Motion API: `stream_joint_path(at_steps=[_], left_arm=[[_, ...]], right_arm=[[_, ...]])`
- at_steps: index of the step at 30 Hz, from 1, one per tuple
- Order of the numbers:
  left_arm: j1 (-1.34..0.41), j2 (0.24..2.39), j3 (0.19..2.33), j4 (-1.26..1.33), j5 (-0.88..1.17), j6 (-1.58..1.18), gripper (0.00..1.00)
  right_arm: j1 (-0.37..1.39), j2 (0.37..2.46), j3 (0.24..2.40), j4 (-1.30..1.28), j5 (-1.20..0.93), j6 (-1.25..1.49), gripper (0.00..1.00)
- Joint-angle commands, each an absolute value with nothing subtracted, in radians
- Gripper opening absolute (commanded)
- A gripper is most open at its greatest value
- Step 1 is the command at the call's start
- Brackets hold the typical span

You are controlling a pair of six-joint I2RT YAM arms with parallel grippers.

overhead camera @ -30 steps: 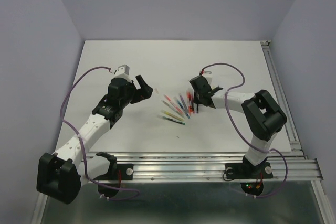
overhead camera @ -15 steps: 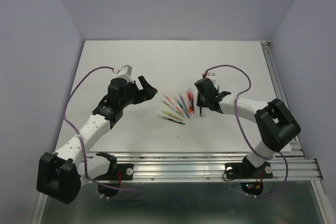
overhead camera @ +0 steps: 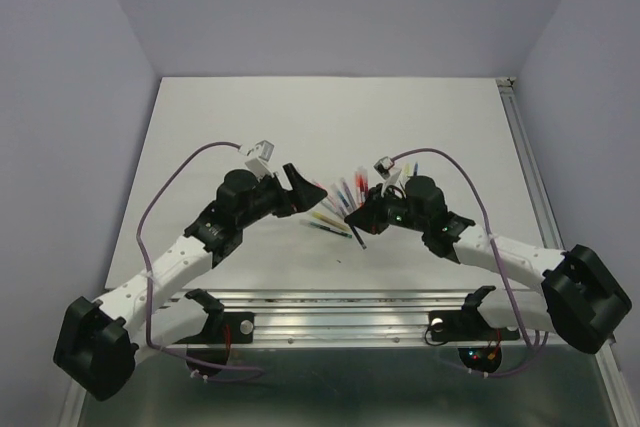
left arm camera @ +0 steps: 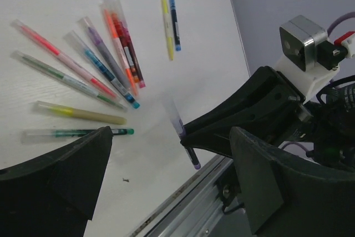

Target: Open the pen caps

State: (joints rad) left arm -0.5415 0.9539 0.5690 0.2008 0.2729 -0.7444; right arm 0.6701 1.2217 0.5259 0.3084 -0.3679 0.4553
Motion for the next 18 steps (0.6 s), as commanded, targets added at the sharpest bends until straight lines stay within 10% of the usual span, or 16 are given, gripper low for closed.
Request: stream_joint_path(at_steps=[1, 18], left_arm=[[-0.633, 0.963, 0.572, 0.316, 0.233, -0.813, 0.99], [-0.715, 1.061, 0.627, 0.351, 0.146, -0.879, 0.62]], right_arm=[[0.693, 1.164, 0.502, 0.548, -0.538, 0.498, 0.01], [0.710, 1.170, 0.515, 0.561, -0.540, 0.546, 0.01]])
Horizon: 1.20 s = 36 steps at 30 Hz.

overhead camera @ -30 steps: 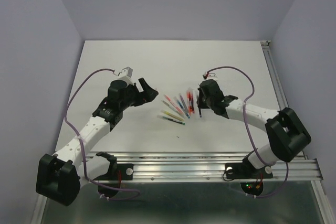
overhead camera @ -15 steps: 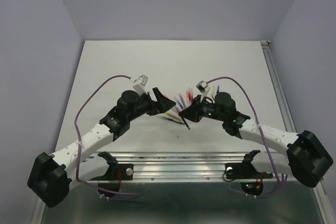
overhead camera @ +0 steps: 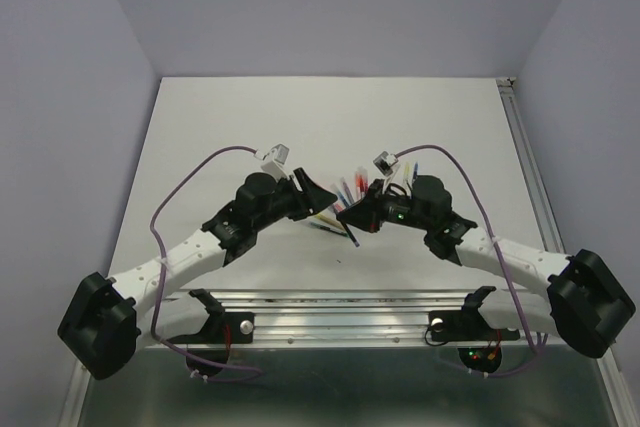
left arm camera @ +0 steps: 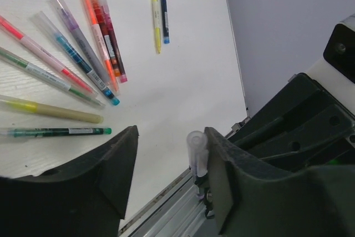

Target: Open the pen caps

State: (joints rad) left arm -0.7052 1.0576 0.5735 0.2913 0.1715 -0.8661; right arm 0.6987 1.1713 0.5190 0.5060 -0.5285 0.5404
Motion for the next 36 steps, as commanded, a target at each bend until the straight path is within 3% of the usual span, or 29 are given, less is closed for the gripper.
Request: stream_joint_path(at_steps=[1, 6, 7, 8, 9, 10, 15, 17, 20, 25, 27, 29, 31, 36], left_arm=[[-0.718, 1.066, 0.626, 0.354, 0.146, -0.882, 0.56], [-0.721, 1.080, 0.630, 0.359, 0.144, -0.882, 0.39], [-0.722, 1.084, 0.632, 0.360, 0.144, -0.884, 0.26], [-0.723, 1.089, 0.634, 0.359, 0.146, -0.881, 0.19], [-0.724, 1.091, 0.635, 0.359, 0.147, -0.881, 0.02], [-0.724, 1.097, 0.635, 0.360, 0.149, -0.879, 0.00], [-0.733, 1.101, 0.634, 0.360, 0.138, -0.868, 0.00], [-0.735, 1.098, 0.630, 0.359, 0.127, -0.867, 0.00], [-0.738, 1.094, 0.627, 0.360, 0.121, -0.876, 0.00], [-0.739, 1.094, 0.638, 0.359, 0.115, -0.882, 0.00], [-0.739, 1.092, 0.643, 0.357, 0.106, -0.884, 0.00], [-0.739, 1.089, 0.658, 0.328, 0.080, -0.885, 0.00], [-0.738, 1.086, 0.686, 0.278, -0.027, -0.868, 0.00], [-0.686, 1.077, 0.727, 0.267, -0.121, -0.805, 0.00]], right_arm=[[0.712, 1.181, 0.525, 0.557, -0.535, 0.546, 0.01], [0.713, 1.213, 0.549, 0.514, -0.526, 0.541, 0.01], [0.713, 1.221, 0.549, 0.515, -0.525, 0.548, 0.01], [0.713, 1.226, 0.554, 0.517, -0.526, 0.548, 0.01], [0.713, 1.227, 0.554, 0.515, -0.525, 0.548, 0.01], [0.715, 1.230, 0.557, 0.515, -0.525, 0.551, 0.01], [0.715, 1.241, 0.575, 0.506, -0.519, 0.548, 0.03], [0.715, 1.243, 0.583, 0.493, -0.505, 0.551, 0.18], [0.716, 1.264, 0.607, 0.476, -0.520, 0.538, 0.29], [0.718, 1.321, 0.646, 0.459, -0.560, 0.522, 0.31], [0.719, 1.331, 0.649, 0.459, -0.561, 0.522, 0.25], [0.724, 1.333, 0.643, 0.460, -0.557, 0.523, 0.09], [0.730, 1.324, 0.620, 0.460, -0.561, 0.528, 0.01], [0.761, 1.296, 0.539, 0.476, -0.566, 0.571, 0.01]])
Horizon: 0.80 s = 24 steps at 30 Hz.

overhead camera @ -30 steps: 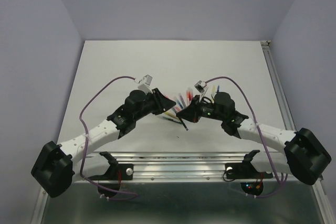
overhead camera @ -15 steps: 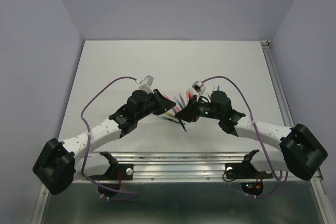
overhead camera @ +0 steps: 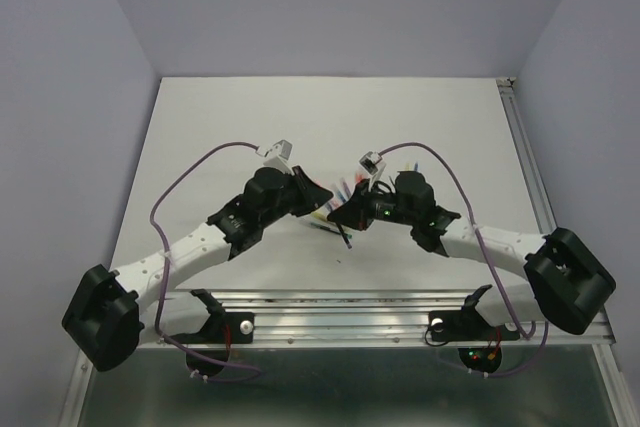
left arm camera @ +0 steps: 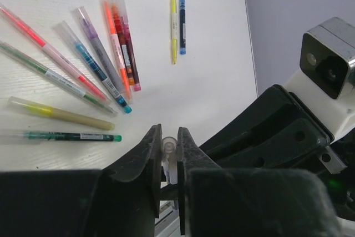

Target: Open the pen caps

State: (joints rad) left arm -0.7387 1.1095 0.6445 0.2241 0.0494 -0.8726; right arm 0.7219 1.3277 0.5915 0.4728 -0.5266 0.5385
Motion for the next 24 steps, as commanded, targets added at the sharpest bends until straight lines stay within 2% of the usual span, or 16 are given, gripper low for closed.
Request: stream_joint_path(at_steps=[1, 6, 9, 20, 24], left_arm=[[-0.639, 1.078, 0.736, 0.262, -0.124, -0.784, 0.00], [-0.463, 1.078, 0.770, 0.267, -0.052, -0.746, 0.00], [-0.433, 1.078, 0.801, 0.219, -0.058, -0.712, 0.00], [-0.416, 1.169, 0.761, -0.066, -0.164, -0.693, 0.00], [-0.413, 1.255, 0.785, -0.101, -0.189, -0.669, 0.01]], right_arm=[[0.782, 1.281, 0.487, 0.480, -0.558, 0.592, 0.01], [0.862, 1.195, 0.312, 0.594, -0.531, 0.692, 0.01], [0.876, 1.129, 0.278, 0.522, -0.476, 0.701, 0.01], [0.822, 1.097, 0.526, 0.036, 0.050, 0.624, 0.01], [0.727, 1.155, 0.590, 0.005, 0.058, 0.601, 0.01]])
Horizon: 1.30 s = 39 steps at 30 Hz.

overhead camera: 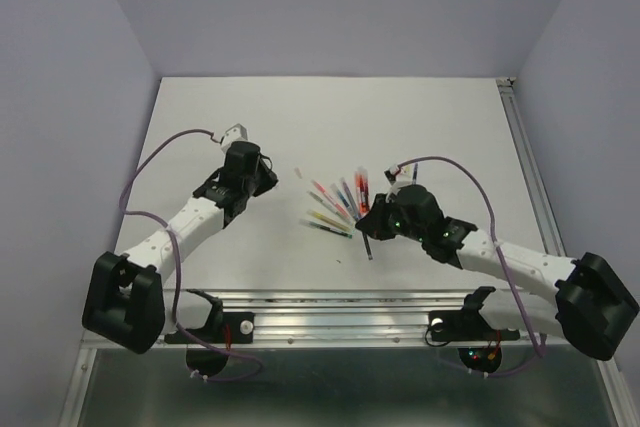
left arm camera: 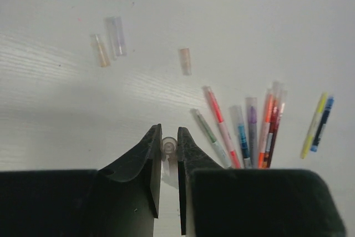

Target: Open the pen caps

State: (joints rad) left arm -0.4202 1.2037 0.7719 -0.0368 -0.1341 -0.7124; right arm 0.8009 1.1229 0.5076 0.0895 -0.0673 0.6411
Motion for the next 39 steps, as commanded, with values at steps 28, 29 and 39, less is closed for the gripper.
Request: stream_joint_path(at_steps=[28, 29, 39], left_arm=[[-0.374, 1.601, 0.942, -0.120, -0.204, -0.607, 0.15], [-0.374, 1.611, 0.952, -0.126, -0.206, -0.607, 0.15], [-0.371, 1.675, 1.006, -0.150, -0.204, -0.600, 0.30]], right_arm=[[0.422, 1.723, 0.983, 0.011, 0.290, 0.413, 0.09], [0.420, 1.730, 0.991, 0.006, 0.302, 0.416, 0.09], [0.413, 1.810, 1.057, -0.046, 0.371, 0.437, 0.18]])
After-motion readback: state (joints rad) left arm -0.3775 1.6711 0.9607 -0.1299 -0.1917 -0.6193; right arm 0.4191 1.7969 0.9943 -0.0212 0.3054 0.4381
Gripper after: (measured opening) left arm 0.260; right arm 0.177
